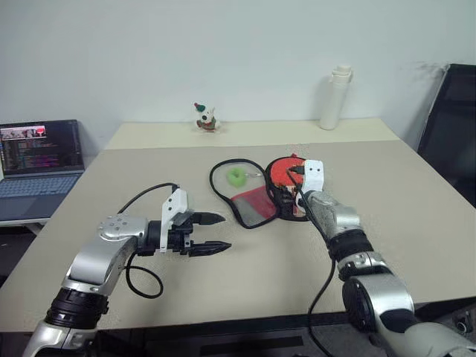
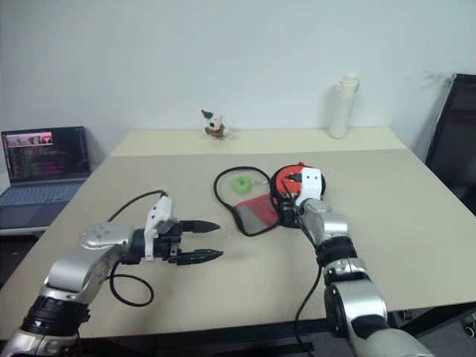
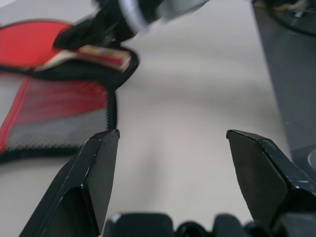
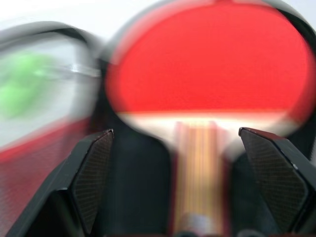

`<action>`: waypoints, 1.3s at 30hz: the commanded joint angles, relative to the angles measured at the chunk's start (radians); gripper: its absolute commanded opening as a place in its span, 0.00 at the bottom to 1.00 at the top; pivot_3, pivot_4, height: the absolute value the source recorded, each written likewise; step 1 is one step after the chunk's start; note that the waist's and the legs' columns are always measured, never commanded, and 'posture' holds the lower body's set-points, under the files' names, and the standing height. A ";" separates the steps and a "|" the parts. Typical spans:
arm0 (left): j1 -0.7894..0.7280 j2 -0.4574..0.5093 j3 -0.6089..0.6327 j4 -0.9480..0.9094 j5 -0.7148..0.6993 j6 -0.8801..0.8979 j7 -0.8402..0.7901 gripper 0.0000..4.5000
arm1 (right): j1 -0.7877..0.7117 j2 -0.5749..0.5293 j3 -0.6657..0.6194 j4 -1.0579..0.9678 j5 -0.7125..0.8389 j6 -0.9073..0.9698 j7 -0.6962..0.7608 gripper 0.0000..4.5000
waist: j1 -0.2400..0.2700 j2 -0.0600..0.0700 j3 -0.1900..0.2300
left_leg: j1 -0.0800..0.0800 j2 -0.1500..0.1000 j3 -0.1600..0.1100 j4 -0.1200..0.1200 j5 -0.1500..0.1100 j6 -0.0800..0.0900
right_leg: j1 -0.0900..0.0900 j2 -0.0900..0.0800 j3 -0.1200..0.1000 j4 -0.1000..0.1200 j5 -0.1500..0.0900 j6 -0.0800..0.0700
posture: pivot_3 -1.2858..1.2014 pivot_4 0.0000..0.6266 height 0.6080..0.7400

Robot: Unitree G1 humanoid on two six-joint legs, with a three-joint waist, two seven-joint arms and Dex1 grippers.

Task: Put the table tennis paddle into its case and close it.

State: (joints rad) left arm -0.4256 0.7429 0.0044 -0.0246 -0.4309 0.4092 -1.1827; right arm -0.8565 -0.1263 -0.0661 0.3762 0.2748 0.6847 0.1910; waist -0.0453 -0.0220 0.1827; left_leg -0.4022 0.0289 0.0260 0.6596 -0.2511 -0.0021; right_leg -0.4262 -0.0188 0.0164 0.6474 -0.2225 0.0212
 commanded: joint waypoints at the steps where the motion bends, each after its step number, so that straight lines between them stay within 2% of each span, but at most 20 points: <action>1: -0.006 0.006 0.048 0.040 0.021 -0.031 0.050 0.80 | 0.101 -0.082 0.038 -0.375 0.140 0.218 0.143 1.00 | 0.006 0.000 0.000 | 0.000 0.000 0.000 0.000 0.000 0.000 | 0.000 0.000 0.000 0.000 0.000 0.000 | 0.52 0.24 1.00; 2: -0.014 0.002 0.045 0.078 0.046 -0.058 0.069 0.76 | 0.133 -0.116 0.030 -0.454 0.173 0.266 0.168 1.00 | 0.011 0.000 0.000 | 0.000 0.000 0.000 0.000 0.000 0.000 | 0.000 0.000 -0.001 0.000 0.000 0.000 | 0.52 0.24 1.00; 4: -0.027 -0.006 0.042 0.134 0.075 -0.095 0.089 0.73 | 0.170 -0.160 0.014 -0.553 0.219 0.334 0.191 1.00 | 0.014 0.000 0.000 | 0.001 0.000 0.000 0.001 0.000 0.000 | 0.000 0.000 -0.002 0.000 -0.001 0.001 | 0.52 0.24 1.00; 7: -0.055 -0.019 0.036 0.225 0.094 -0.143 0.082 0.57 | 0.187 -0.208 -0.017 -0.638 0.270 0.396 0.211 1.00 | 0.014 0.000 0.000 | 0.002 0.000 0.002 0.001 0.000 0.000 | 0.001 0.000 -0.001 0.000 -0.003 0.004 | 0.52 0.24 1.00; 9: -0.093 -0.028 0.019 0.324 0.119 -0.180 0.061 0.53 | 0.193 -0.255 -0.042 -0.701 0.323 0.432 0.254 1.00 | 0.016 0.000 0.000 | 0.002 0.000 0.002 0.002 0.000 0.000 | 0.001 0.000 -0.001 0.001 -0.003 0.004 | 0.52 0.24 1.00; 10: -0.117 -0.033 0.009 0.373 0.137 -0.204 0.054 0.43 | 0.197 -0.277 -0.047 -0.724 0.343 0.442 0.274 1.00 | 0.016 0.000 0.000 | 0.002 0.000 0.002 0.002 0.000 0.000 | 0.001 0.000 -0.001 0.001 -0.003 0.004 | 0.52 0.24 1.00; 11: -0.143 -0.040 0.000 0.421 0.152 -0.224 0.051 0.38 | 0.202 -0.295 -0.051 -0.740 0.360 0.448 0.290 1.00 | 0.016 0.000 0.000 | 0.002 0.000 0.002 0.002 0.000 0.000 | 0.001 0.000 -0.001 0.001 -0.003 0.004 | 0.52 0.24 1.00; 16: -0.285 -0.092 -0.037 0.667 0.247 -0.341 0.083 0.01 | 0.228 -0.370 -0.056 -0.794 0.417 0.451 0.355 1.00 | 0.019 -0.001 0.000 | 0.001 -0.001 0.002 0.002 0.000 0.000 | 0.001 0.000 -0.002 -0.001 -0.002 0.004 | 0.52 0.24 1.00; 21: -0.449 -0.186 -0.082 0.954 0.365 -0.473 0.198 0.01 | 0.244 -0.402 -0.059 -0.799 0.415 0.430 0.350 1.00 | 0.020 -0.002 0.000 | 0.000 -0.002 0.003 0.002 0.000 0.000 | 0.001 0.000 -0.002 -0.001 -0.002 0.004 | 0.52 0.24 1.00; 26: -0.541 -0.248 -0.091 1.139 0.425 -0.528 0.266 0.01 | 0.247 -0.400 -0.067 -0.803 0.416 0.429 0.323 1.00 | 0.016 -0.003 0.000 | 0.000 -0.002 0.003 0.002 0.000 0.000 | 0.001 0.000 -0.002 -0.001 -0.002 0.004 | 0.52 0.24 1.00; 32: -0.617 -0.327 -0.053 1.267 0.429 -0.529 0.335 0.01 | 0.258 -0.412 -0.089 -0.808 0.424 0.433 0.304 1.00 | 0.018 -0.003 0.000 | 0.000 -0.002 0.003 0.002 0.000 0.000 | 0.001 0.000 -0.002 -0.001 -0.002 0.004 | 0.52 0.24 1.00; 39: -0.684 -0.385 -0.048 1.326 0.466 -0.531 0.388 0.01 | 0.263 -0.416 -0.105 -0.808 0.429 0.432 0.279 1.00 | 0.019 -0.003 0.000 | -0.001 -0.002 0.003 0.003 0.000 0.000 | 0.001 0.000 -0.003 -0.001 -0.002 0.004 | 0.52 0.24 1.00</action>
State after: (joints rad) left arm -1.0741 0.3548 -0.0604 1.3055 0.0271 -0.1093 -0.8076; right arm -0.5894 -0.5315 -0.1379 -0.3913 0.6898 1.1338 0.4735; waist -0.0259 -0.0255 0.1828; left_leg -0.4034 0.0266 0.0294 0.6623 -0.2514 -0.0016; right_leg -0.4254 -0.0187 0.0137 0.6463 -0.2240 0.0246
